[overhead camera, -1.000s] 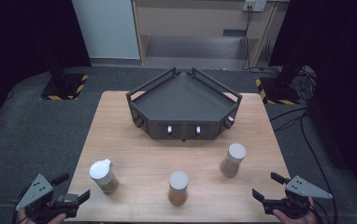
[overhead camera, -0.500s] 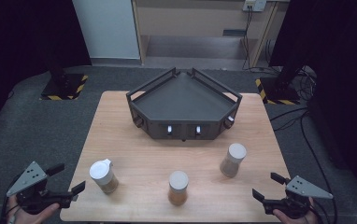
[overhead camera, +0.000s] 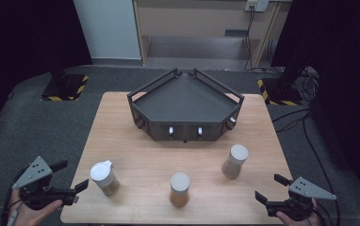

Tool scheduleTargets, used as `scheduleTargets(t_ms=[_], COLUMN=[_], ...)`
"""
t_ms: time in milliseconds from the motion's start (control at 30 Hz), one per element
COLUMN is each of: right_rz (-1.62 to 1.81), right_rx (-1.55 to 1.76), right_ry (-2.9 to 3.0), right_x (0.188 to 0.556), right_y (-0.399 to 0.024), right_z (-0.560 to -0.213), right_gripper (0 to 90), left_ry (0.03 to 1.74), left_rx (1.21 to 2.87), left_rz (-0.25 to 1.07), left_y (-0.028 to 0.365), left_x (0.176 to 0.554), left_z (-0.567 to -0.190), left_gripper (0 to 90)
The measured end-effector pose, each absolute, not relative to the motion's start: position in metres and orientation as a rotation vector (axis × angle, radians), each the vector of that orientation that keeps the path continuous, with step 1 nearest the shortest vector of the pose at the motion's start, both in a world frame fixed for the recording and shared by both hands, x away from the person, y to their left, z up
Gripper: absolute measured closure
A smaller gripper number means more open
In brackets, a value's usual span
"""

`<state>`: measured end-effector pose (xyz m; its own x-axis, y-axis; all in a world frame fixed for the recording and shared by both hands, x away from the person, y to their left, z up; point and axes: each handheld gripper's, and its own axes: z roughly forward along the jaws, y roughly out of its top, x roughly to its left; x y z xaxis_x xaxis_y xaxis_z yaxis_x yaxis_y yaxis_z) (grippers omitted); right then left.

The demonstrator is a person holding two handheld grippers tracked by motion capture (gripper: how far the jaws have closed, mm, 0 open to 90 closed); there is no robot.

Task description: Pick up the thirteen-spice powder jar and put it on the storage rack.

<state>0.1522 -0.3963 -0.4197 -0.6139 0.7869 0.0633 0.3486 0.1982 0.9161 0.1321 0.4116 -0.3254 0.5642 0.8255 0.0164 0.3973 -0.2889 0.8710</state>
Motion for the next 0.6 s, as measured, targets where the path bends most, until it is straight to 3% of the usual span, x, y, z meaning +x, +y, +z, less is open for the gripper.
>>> scheduleTargets(t_ms=[600], right_rz=[1.389], right_rx=[1.052], right_ry=[2.071], right_x=[0.153], right_y=[-0.395], right_z=[-0.419], right_gripper=[3.5], left_ry=[1.009], left_rx=[1.959], left_rz=[0.559], left_y=[0.408], left_x=[0.152], left_z=[-0.32], left_gripper=[1.9])
